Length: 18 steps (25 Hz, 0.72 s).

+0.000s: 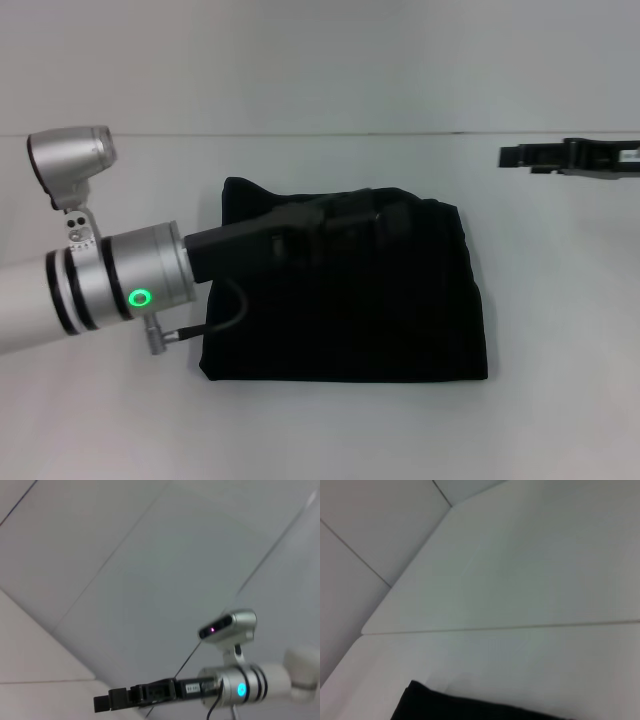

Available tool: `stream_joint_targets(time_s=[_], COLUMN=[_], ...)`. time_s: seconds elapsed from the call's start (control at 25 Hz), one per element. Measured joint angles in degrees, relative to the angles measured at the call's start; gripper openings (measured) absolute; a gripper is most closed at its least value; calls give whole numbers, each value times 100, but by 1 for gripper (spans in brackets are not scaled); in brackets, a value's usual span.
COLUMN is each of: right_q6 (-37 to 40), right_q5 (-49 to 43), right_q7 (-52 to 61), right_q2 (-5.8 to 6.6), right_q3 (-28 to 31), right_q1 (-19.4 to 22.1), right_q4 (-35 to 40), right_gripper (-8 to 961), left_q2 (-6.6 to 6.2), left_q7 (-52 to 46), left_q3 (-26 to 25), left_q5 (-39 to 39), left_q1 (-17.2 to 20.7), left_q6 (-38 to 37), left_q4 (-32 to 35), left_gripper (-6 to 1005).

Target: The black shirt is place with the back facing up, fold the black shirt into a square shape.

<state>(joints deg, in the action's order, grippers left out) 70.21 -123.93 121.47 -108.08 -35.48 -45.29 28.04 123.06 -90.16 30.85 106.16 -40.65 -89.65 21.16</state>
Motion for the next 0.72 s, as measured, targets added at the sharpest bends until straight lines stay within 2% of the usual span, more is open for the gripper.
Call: stream_joint_targets(time_s=[0.08,0.24,0.56,0.72], right_q6=[-210,-560,-1106,-1327], right_q5=[-15,-19,-18,-23], right_q7=[158,361,558,623], right_q2=[-40,-171,-546,-689], right_q3=[-93,-209,-227,-253], right_q1=[-121,-306,-497,-502], right_q4=[-225,-617,-962,-1032], right_gripper=[761,761,761,761], left_q2=[-41,-70,-73,-73], left_q7=[235,762,942,944], left_q3=[246,534,590,568], left_q5=[22,382,652,655], left_q1=[78,183,207,224], left_q6=[33,82,238,287], left_q4=[205,563,728,731], left_gripper=[902,927,952,952])
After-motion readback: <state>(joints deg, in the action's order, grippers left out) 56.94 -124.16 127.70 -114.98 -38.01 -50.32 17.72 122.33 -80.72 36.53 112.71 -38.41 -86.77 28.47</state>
